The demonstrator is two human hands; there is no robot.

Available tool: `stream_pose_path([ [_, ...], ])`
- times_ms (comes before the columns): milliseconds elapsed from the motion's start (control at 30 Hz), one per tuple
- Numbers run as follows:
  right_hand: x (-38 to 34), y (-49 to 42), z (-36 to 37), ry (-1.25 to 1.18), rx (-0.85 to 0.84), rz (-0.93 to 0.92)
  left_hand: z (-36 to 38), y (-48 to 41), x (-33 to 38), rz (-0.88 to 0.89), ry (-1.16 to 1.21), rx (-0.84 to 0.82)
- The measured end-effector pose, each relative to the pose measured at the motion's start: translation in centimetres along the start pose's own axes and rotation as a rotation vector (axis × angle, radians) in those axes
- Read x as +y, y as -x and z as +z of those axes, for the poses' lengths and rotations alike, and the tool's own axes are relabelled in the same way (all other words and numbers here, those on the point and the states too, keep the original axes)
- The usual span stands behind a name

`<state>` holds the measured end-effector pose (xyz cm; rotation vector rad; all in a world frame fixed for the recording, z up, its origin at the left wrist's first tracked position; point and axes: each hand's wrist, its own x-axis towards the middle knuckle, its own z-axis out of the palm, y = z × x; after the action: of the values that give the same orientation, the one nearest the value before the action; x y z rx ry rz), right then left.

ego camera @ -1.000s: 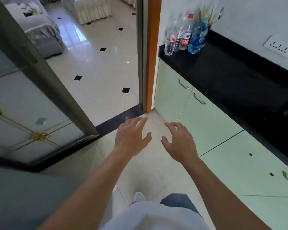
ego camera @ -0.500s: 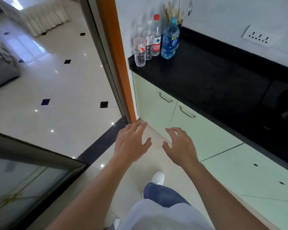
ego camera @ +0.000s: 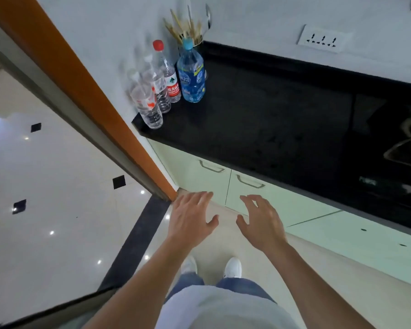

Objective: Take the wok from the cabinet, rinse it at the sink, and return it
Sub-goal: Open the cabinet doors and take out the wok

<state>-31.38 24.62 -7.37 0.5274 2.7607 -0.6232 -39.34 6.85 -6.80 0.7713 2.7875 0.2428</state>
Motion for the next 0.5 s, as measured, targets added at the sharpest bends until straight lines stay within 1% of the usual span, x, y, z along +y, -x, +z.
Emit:
stream_pose_path([
  [133, -1.0, -0.6, 1.4, -0.025, 0.025, 0.1, 0.6, -3.1, -2.1, 0.102, -0.037, -0.056],
  [333, -2.5, -1.8, 3.4, -0.099, 0.102, 0.303, 1.3, -7.0, -4.6, 0.253, -0.064, -0.133],
  [400, -2.9, -2.4, 4.5, -0.113, 0.114, 0.344, 1.7, -8.4, -5.5, 0.319, -0.089, -0.147],
  [500, -2.8, -4.2, 6.0, -0.111, 0.186, 0.349, 2.4, -10.9, -6.8, 0.427, -0.139, -0.155],
])
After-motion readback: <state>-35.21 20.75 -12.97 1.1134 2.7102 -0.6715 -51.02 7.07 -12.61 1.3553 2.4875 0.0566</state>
